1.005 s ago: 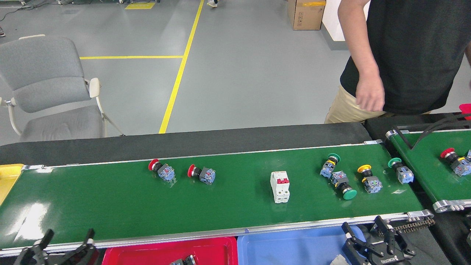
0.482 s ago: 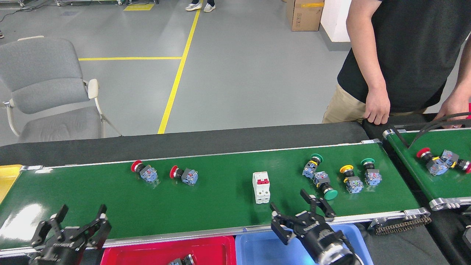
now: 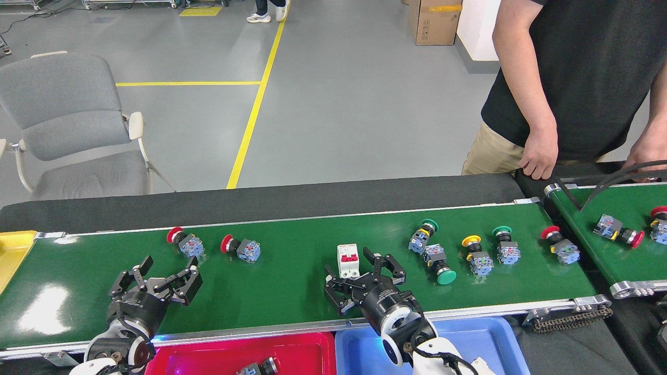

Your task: Pick switch part from conveyor to tray

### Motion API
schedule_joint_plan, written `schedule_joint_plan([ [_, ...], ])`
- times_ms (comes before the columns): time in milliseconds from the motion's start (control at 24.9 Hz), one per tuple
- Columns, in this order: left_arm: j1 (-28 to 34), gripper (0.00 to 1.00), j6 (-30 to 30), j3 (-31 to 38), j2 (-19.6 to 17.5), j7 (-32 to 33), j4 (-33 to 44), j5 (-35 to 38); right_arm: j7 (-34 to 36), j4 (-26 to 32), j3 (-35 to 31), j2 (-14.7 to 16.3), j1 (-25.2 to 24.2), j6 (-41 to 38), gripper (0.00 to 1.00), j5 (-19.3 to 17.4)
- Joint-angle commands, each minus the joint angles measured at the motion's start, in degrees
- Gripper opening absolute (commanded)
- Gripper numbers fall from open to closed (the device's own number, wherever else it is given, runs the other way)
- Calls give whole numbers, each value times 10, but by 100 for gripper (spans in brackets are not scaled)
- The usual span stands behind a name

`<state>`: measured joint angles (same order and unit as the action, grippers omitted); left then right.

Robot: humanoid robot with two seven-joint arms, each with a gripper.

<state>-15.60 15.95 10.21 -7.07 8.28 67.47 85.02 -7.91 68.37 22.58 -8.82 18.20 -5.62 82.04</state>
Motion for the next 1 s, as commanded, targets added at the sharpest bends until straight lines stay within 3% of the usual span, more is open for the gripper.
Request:
schedule_joint_plan([
  [0, -22, 100, -1, 1, -9, -2, -14, 1, 5, 6, 0, -3, 12, 3, 10, 0],
  [201, -53, 100, -19, 1, -21, -5, -66, 1, 6, 7, 0, 1, 11, -4, 8, -2],
  [362, -60, 100, -33, 1, -34, -9, -101, 1, 8, 57, -2, 18, -1, -48, 8, -7],
  [442, -60, 99, -64, 1, -44, -10, -117, 1, 9, 106, -8, 54, -26, -108, 8, -23],
  [563, -62, 94, -124, 1, -61, -16, -146, 1, 8, 183, -39, 137, -79, -214, 10, -108],
  [723, -65, 84, -169, 2, -73, -45, -168, 1, 8, 228, -74, 210, -149, -321, 17, -157],
  [764, -66, 81, -181, 2, -73, -48, -173, 1, 8, 232, -86, 215, -171, -345, 32, -158],
  [804, -66, 76, -186, 2, -73, -48, -175, 1, 8, 233, -95, 214, -185, -360, 61, -158],
  [844, -66, 66, -189, 2, -73, -49, -176, -1, 8, 233, -106, 212, -196, -364, 100, -158],
  [965, -66, 28, -184, 4, -71, -64, -176, -6, 8, 233, -117, 206, -203, -363, 100, -157],
])
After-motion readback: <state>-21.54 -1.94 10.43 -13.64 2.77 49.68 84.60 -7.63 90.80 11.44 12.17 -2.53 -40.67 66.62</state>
